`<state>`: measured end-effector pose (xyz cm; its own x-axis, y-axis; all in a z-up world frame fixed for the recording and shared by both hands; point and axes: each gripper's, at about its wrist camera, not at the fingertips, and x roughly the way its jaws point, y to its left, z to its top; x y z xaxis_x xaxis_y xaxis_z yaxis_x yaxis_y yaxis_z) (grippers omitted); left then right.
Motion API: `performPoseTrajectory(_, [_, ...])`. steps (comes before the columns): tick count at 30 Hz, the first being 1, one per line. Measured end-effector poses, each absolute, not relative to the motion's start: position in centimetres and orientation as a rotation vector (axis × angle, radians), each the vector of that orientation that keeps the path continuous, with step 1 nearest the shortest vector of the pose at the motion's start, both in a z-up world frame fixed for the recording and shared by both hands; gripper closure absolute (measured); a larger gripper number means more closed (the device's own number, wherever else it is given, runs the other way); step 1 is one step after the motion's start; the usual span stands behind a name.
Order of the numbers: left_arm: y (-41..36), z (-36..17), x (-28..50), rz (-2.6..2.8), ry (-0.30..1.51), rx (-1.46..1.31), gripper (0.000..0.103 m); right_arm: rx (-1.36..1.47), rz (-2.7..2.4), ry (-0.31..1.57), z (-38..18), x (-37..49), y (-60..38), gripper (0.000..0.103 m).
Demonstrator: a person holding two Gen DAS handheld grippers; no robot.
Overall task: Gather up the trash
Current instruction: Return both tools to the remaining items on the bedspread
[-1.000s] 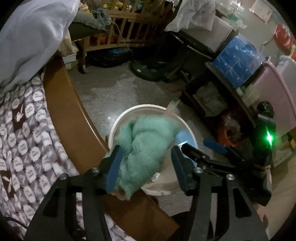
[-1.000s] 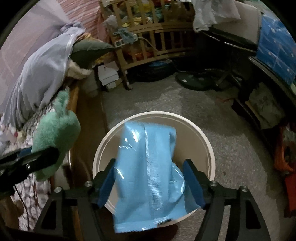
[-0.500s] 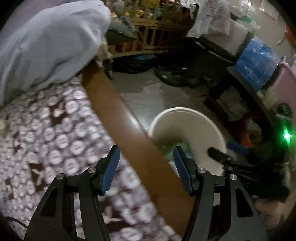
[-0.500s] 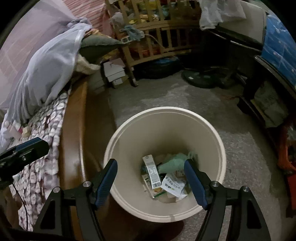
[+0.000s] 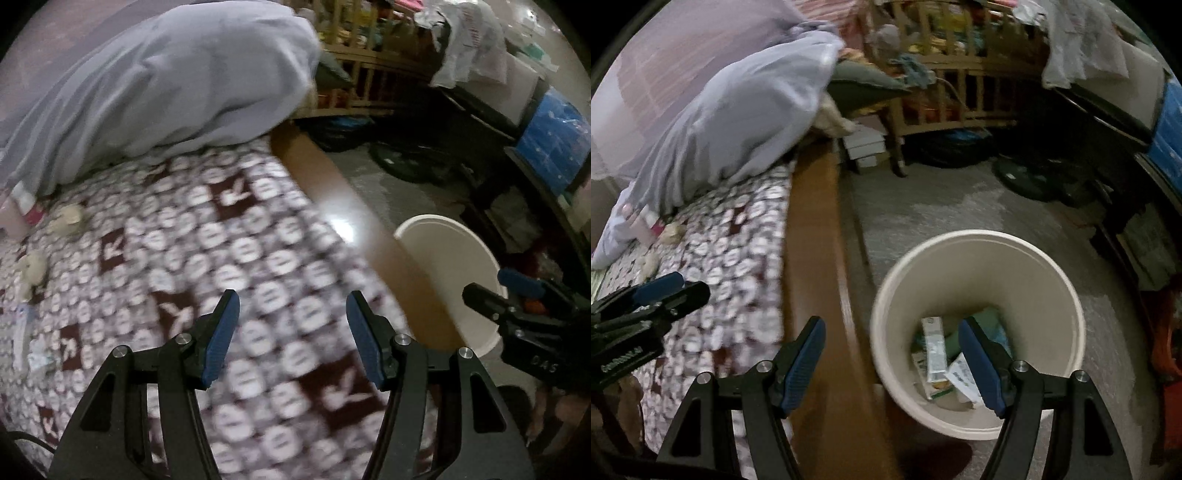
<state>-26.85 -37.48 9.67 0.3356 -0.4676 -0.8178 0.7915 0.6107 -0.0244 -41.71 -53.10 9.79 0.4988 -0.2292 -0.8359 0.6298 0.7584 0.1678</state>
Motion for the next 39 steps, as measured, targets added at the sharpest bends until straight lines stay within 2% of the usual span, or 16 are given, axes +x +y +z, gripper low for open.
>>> performPoseTrajectory(39, [-9.1, 7.4, -10.2, -0.334, 0.989, 0.282, 0.044, 0.271, -0.024, 1.059, 7.2, -19.8, -29.8, 0.031])
